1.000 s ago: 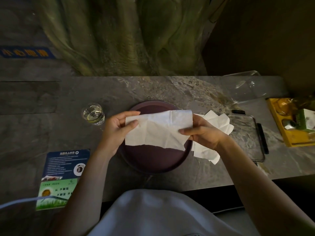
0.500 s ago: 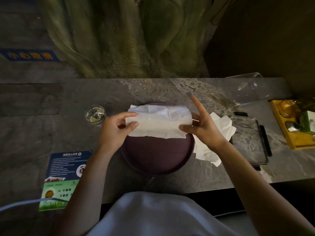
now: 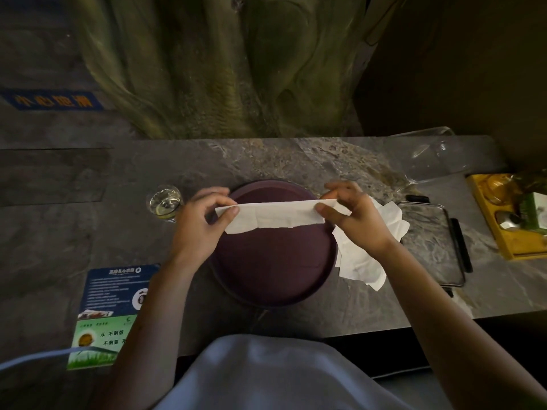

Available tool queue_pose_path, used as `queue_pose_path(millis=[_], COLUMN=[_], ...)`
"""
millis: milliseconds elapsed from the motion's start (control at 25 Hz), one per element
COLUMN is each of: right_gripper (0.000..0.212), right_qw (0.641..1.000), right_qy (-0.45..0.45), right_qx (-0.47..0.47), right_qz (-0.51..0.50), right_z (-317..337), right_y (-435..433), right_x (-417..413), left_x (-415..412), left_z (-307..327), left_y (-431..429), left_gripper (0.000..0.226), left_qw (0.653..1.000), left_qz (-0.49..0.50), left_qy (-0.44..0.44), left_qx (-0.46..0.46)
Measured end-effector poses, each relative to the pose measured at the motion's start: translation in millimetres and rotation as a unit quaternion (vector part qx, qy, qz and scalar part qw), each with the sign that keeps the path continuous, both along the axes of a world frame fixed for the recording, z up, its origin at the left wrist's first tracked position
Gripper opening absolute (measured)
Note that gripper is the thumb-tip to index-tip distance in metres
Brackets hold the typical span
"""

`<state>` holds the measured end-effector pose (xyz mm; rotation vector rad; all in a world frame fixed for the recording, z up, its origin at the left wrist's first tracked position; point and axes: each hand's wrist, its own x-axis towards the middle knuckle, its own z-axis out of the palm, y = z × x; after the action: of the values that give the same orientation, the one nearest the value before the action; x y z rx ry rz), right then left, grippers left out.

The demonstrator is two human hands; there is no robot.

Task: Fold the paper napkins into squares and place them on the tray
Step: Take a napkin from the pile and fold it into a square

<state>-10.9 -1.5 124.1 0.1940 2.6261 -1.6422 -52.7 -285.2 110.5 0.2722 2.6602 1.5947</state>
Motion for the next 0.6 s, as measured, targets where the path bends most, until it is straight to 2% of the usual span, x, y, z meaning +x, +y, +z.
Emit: queue_pose_path(millis=[40,120,240,360,480,600], right_gripper=[0.005,0.013,0.004,0.008,0.008,0.013], right_qw=[1.0,0.998,0.996,0.993,0.987,0.977], right_qy=[-0.002,0.004,0.016,-0.007,-0.028,-0.049], right_qx=[-0.026,-0.064,-0.086,-0.09,-0.084,-0.078], right_qz=[0.004,0.006,0.014,0.07,0.136,0.193], right_z=[1,8,22,31,39,45], right_y=[1,0,-6,-9,-15,-22], right_x=[-2,-5,-10,-17,-25,-32], left_x=[0,1,3,2,-2,-3], left_z=[1,0,0,2,12,18], left_y=[1,3,5,7,20,37], left_gripper=[0.023,0.026,0.03,0.039,0.048,0.039], left_qw=[1.0,0.997,0.988,0.972,0.964,0.957], left_qz=[-0.011,-0.029,-0.074,-0.109,-0.157,-0.207], left_qy=[-0.018,-0.051,-0.117,-0.195,-0.195,-0.166], left_qx=[0.022,0.045,0.063,0.072,0.095,0.12])
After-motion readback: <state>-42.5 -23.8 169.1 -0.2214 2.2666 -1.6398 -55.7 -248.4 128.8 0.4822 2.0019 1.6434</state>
